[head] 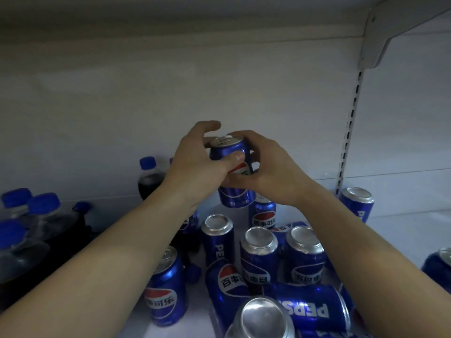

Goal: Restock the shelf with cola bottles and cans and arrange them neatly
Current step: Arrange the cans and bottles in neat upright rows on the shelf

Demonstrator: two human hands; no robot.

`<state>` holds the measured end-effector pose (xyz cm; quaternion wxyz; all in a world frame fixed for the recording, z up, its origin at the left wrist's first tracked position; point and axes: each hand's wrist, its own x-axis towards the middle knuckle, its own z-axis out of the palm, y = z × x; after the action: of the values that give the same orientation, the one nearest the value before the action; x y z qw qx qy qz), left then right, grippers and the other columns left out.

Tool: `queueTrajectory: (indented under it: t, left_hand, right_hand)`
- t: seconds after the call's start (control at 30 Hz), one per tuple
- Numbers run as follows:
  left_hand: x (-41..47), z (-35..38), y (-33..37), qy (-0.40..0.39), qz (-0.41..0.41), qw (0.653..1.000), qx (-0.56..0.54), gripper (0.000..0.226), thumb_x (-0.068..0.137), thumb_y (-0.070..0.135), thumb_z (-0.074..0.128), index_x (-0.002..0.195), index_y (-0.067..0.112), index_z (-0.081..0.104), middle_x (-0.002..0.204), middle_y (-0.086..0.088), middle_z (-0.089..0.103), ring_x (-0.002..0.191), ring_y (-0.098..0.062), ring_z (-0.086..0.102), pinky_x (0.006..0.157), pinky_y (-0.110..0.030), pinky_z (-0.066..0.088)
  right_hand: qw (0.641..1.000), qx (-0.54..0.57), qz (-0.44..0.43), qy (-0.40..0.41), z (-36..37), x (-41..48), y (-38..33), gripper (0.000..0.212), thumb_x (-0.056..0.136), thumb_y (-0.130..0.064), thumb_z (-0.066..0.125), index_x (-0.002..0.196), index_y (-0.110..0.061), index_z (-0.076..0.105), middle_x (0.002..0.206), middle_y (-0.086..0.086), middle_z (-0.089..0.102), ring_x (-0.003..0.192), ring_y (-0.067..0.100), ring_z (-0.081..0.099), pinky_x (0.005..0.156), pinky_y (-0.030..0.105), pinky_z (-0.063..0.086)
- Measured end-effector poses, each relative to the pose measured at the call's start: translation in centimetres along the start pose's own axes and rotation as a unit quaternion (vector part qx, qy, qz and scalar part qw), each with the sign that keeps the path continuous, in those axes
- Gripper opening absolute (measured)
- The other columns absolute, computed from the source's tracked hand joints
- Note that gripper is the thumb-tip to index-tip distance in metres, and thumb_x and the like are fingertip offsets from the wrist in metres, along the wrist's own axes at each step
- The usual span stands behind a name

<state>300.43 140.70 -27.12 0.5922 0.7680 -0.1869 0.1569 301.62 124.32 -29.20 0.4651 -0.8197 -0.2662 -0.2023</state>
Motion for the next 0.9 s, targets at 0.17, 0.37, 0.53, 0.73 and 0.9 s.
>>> queueTrajectory:
  t: [0.17,0.37,0.53,0.73,0.9]
  left_hand:
    - [-0.3,-0.6,-0.8,0.012,-0.006,1.0,0.009,0.066,0.078,0.023,0.086,0.134,0.033,0.053,0.125,0.008,0.063,0.104,-0.008,0.066,0.076,-0.02,0.057]
    - [1.0,-0.5,-1.7,0.003,-0.031,0.995,0.093,0.058,0.081,0.032,0.082,0.134,0.028,0.059,0.127,0.009,0.061,0.108,-0.015,0.064,0.089,-0.039,0.059]
    - [2.9,1.6,-3.0,-0.026,-0.051,0.983,0.177,0.063,0.082,0.024,0.081,0.14,0.02,0.056,0.132,0.001,0.06,0.107,-0.011,0.058,0.09,-0.03,0.056]
    - [3.5,3.9,-6.1,-0.051,-0.094,0.96,0.257,0.064,0.078,0.023,0.084,0.135,0.021,0.056,0.13,-0.002,0.063,0.114,-0.02,0.061,0.096,-0.034,0.053]
    - [3.6,4.6,-8.6,-0.059,-0.098,0.955,0.272,0.058,0.076,0.015,0.085,0.128,0.019,0.06,0.126,-0.002,0.062,0.11,-0.017,0.058,0.091,-0.027,0.048]
  right_hand:
    - [0.999,-0.025,0.016,0.015,0.7,0.0,-0.3,0.06,0.068,-0.027,0.09,0.121,-0.024,0.063,0.107,-0.013,0.069,0.092,0.004,0.067,0.082,0.02,0.056]
    - [0.998,-0.052,0.042,0.018,1.3,0.3,0.7,0.092,0.062,-0.031,0.095,0.141,-0.033,0.048,0.119,-0.01,0.064,0.098,0.004,0.065,0.085,0.021,0.055]
    - [0.993,-0.099,0.065,-0.01,-0.1,0.7,2.0,0.1,0.068,-0.031,0.092,0.149,-0.035,0.035,0.125,-0.003,0.056,0.104,0.011,0.06,0.083,0.019,0.049]
    - [0.974,-0.142,0.171,-0.044,-3.3,-0.2,5.5,0.066,0.088,-0.04,0.075,0.144,-0.032,0.042,0.119,-0.001,0.057,0.101,0.016,0.061,0.078,0.024,0.046]
    - [0.963,-0.149,0.222,-0.044,-3.5,-0.9,8.8,0.059,0.088,-0.035,0.077,0.139,-0.025,0.048,0.12,0.002,0.057,0.099,0.02,0.057,0.079,0.029,0.044]
